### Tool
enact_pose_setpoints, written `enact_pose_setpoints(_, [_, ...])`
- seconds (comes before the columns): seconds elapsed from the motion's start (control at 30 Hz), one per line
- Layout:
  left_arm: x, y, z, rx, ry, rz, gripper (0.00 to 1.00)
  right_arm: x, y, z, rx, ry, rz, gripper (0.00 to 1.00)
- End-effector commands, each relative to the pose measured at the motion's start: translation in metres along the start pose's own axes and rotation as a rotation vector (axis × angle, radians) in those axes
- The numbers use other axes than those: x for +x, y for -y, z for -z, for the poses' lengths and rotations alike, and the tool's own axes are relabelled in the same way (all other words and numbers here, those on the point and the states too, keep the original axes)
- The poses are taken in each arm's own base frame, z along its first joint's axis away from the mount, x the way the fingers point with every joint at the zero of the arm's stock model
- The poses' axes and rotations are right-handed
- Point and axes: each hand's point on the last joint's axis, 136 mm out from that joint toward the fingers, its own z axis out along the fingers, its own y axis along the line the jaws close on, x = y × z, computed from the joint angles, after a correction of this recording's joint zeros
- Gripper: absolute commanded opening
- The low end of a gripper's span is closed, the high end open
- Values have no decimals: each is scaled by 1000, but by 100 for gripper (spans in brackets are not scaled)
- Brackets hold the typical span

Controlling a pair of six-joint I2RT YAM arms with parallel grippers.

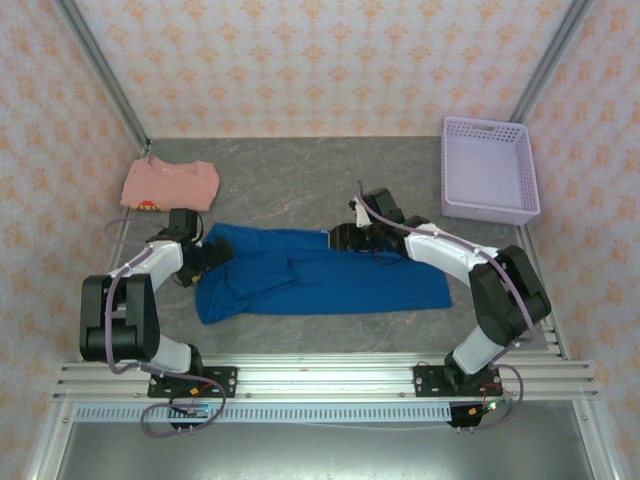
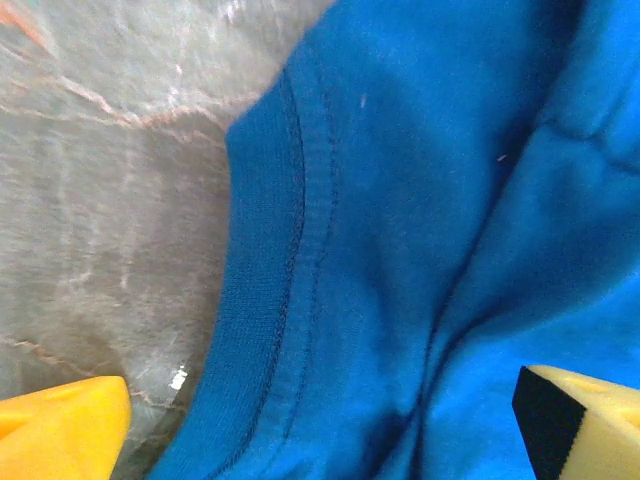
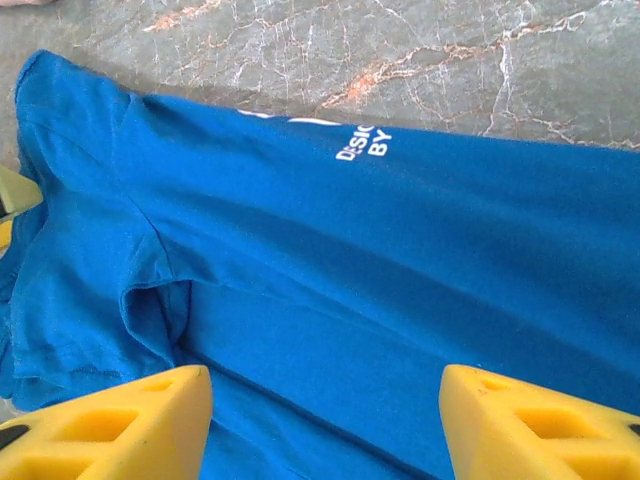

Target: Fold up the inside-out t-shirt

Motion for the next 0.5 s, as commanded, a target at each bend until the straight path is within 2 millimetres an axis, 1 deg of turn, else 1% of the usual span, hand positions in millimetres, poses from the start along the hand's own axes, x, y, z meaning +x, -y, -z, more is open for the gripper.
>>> enact_pose_setpoints(0.0, [0,16,-5,80,-20,-26,100,-1,-1,-2,-16,10,-6,62])
enact_pose_setpoints(0.2, [17,35,-6,181,-42,-70,100,3,5,-9,-4,-3,-33,61])
enact_pose_setpoints(0.37, [22,47,-1,209,-28,-123,100,3,4,-15,-16,-14,-55,61])
enact_pose_setpoints(0.47, [22,51,1,208,-18,-153,97,2,3,-16,-21,-17,-64,60])
